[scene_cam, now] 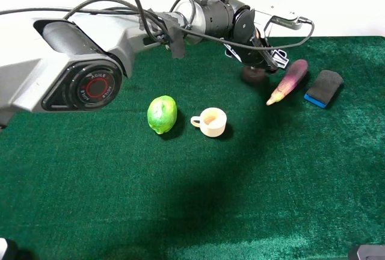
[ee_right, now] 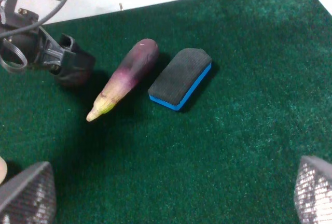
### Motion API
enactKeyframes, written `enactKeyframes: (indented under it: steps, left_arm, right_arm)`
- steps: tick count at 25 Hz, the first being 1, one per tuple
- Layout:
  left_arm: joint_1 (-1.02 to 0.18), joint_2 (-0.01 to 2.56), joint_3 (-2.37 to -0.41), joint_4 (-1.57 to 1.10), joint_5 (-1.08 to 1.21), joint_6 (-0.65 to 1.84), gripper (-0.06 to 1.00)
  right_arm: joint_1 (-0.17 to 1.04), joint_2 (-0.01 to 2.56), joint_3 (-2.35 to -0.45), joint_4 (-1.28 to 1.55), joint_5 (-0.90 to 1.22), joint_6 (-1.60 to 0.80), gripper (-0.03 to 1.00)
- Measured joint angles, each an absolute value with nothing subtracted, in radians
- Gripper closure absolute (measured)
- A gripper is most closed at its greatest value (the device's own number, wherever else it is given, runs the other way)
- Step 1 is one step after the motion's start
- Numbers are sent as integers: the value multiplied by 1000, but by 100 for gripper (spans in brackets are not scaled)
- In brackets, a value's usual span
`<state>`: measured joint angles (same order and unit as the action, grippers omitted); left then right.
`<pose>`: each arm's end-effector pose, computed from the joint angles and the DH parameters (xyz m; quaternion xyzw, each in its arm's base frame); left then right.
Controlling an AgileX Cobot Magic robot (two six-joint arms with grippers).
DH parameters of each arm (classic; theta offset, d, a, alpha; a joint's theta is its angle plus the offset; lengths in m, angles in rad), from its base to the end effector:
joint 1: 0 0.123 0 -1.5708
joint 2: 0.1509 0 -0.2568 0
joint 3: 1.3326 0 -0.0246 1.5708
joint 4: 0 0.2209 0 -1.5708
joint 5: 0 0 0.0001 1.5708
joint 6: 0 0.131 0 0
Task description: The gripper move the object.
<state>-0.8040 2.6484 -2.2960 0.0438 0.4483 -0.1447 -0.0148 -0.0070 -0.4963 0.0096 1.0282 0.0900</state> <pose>0.3907 -0.4019 0.0893 0.3076 0.8558 -0.1748 0.3774 0.0343 0.0006 0.2477 0.0441 0.8426 0.0250 0.5362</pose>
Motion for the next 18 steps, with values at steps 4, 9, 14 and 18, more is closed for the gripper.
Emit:
enactKeyframes:
  steps: [4, 9, 14, 18]
  left_arm:
    - [-804, 2648, -2296, 44, 448, -150, 2]
    - [-804, 2648, -2296, 44, 448, -150, 1]
    - [-804, 2648, -2296, 44, 458, -153, 1]
    - [-804, 2640, -2296, 46, 513, -153, 1]
  right_arm:
    - [-15, -7, -496, 10, 1028, 90, 28]
    - [-15, -7, -496, 10, 1028, 90, 28]
    - [-15, -7, -496, 10, 1028, 90, 28]
    - [-15, -7, -496, 10, 1028, 90, 28]
